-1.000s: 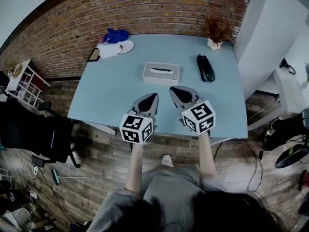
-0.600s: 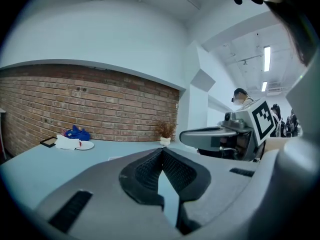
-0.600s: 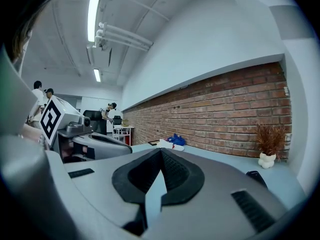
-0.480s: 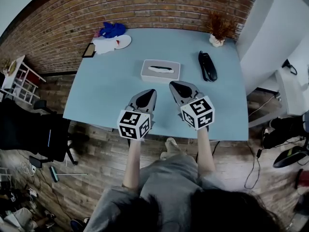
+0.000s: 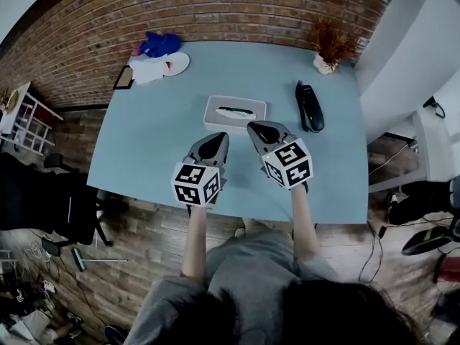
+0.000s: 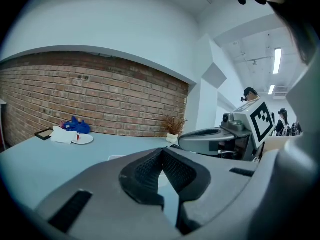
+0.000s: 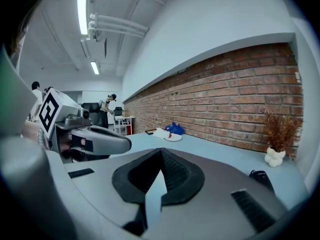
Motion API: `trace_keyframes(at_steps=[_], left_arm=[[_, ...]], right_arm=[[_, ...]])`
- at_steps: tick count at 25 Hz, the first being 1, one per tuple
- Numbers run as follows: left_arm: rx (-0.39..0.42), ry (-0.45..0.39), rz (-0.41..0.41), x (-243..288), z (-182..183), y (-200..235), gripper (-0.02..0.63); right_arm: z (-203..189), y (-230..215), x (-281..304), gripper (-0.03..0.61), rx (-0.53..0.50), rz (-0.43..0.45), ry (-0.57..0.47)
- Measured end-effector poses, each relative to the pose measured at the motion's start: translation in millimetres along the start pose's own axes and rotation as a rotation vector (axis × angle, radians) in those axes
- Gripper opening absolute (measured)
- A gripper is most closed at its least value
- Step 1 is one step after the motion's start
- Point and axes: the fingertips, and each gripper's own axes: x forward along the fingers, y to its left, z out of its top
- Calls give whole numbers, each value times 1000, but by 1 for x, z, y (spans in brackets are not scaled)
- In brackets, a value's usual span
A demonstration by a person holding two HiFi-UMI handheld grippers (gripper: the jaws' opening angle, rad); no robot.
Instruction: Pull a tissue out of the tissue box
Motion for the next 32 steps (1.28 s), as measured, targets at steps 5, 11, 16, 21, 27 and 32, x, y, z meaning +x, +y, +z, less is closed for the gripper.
trace_keyframes(at_steps=[5,11,16,21,27,32], left_arm=[[-29,39,23,22,-11,12,3],[-60,97,45,33,-32,36,3],[-70,133,25,43,-41,46,3],[-64,164,1,54,-49,51,3],[-64,202,-3,59,-62,58,3],[-74,225,-3,61,-73,63,3]], right_arm=[[-11,-21,20,-2,-11,29,61],[-27,-26,56,0,-80,101,179],[-40,-30,82,13,-186,152,301],[-59,-34,104,62,-270,206,422],[-83,-31,123,107,-350,263,537],[-100,-30,135,120,-378,276,605]])
